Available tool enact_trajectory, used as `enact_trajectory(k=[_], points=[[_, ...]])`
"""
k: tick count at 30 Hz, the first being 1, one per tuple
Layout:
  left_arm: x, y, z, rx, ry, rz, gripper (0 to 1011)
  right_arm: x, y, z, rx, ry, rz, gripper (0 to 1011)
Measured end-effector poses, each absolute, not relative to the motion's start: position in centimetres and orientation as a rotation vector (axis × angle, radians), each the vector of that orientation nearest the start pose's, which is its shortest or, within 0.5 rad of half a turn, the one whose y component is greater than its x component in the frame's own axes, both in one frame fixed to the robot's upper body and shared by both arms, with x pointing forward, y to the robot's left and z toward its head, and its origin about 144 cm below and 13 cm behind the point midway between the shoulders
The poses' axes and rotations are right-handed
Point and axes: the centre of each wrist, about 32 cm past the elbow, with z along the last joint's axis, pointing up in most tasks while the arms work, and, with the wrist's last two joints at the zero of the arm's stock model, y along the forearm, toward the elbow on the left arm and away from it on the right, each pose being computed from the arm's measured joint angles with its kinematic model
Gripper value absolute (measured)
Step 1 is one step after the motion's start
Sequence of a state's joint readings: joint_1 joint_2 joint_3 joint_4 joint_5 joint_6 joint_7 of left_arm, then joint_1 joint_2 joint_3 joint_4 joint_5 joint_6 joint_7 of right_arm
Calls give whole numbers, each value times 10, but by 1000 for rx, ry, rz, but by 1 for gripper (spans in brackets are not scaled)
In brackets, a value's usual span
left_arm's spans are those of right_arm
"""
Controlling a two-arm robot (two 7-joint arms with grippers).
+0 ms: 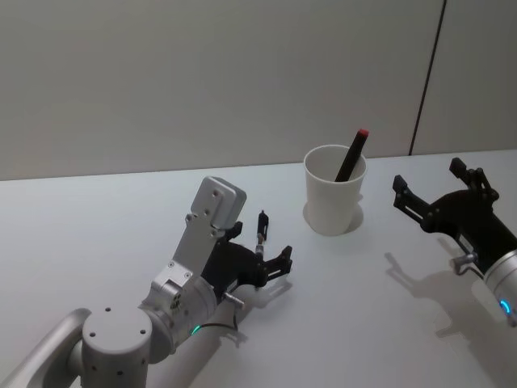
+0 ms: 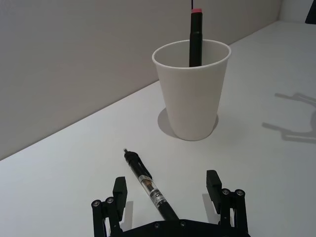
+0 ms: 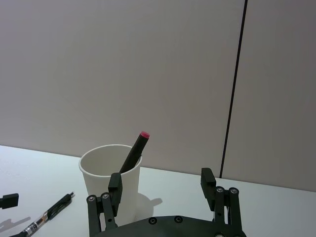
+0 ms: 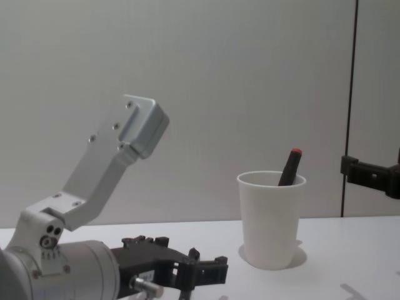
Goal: Place the pen into the pen holder.
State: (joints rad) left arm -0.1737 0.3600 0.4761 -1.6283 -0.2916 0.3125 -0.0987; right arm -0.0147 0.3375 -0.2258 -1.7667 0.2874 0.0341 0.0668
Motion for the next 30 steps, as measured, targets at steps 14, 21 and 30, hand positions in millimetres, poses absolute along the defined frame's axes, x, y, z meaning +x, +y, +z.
enact_trajectory(k=[14,21,30], points=[[469,184,1177,318,83,1031,1001,443,-237,1189,26,-75,-1229,1001],[467,183,1177,331,94,1035,1001,443,-237,1189,26,-75,-1229,1001],[463,182,1176,347,113,1045,1001,443,-237,1189,26,-75,-1230,1001]])
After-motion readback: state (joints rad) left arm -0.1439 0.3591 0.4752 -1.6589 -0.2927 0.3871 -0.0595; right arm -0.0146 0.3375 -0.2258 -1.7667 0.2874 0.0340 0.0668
